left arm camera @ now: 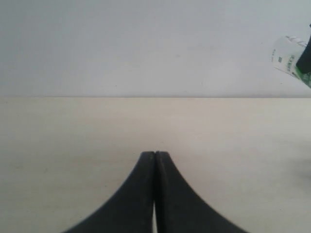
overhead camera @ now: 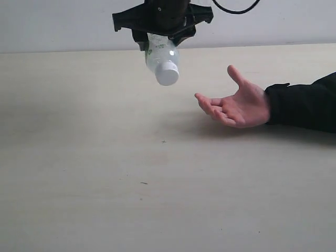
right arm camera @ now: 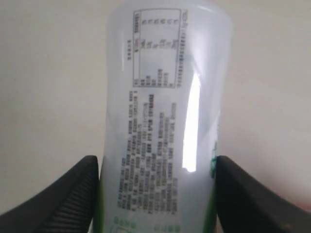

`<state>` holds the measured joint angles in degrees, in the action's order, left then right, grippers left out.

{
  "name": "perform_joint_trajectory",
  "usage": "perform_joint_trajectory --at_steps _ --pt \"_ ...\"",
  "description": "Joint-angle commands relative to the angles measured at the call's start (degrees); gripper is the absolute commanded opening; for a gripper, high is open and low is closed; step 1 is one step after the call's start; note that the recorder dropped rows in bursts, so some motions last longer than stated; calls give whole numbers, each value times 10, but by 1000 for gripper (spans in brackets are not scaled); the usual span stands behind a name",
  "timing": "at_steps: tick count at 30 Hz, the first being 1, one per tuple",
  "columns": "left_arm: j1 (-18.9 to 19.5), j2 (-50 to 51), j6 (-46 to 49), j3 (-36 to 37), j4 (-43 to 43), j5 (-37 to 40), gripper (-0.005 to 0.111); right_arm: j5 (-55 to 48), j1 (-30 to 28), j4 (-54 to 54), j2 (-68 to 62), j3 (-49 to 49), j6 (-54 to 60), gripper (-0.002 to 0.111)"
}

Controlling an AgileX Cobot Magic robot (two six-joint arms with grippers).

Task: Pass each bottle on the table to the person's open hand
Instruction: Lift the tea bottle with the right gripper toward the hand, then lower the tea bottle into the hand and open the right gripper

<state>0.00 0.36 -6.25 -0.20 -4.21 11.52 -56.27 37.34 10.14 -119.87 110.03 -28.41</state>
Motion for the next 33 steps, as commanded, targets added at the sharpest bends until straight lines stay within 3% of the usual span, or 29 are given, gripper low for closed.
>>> perform_joint_trajectory --at_steps 1,9,18,33 --pt "0 -4 0 2 -2 -1 0 97 0 8 86 -128 -5 0" --pt "0 -4 0 2 -2 -1 0 143 -51 -11 224 -294 42 0" --pt "0 -4 0 2 -2 -1 0 97 -165 -195 302 -411 284 0" --pt "0 -4 0 2 -2 -1 0 156 -185 -178 300 -504 297 0"
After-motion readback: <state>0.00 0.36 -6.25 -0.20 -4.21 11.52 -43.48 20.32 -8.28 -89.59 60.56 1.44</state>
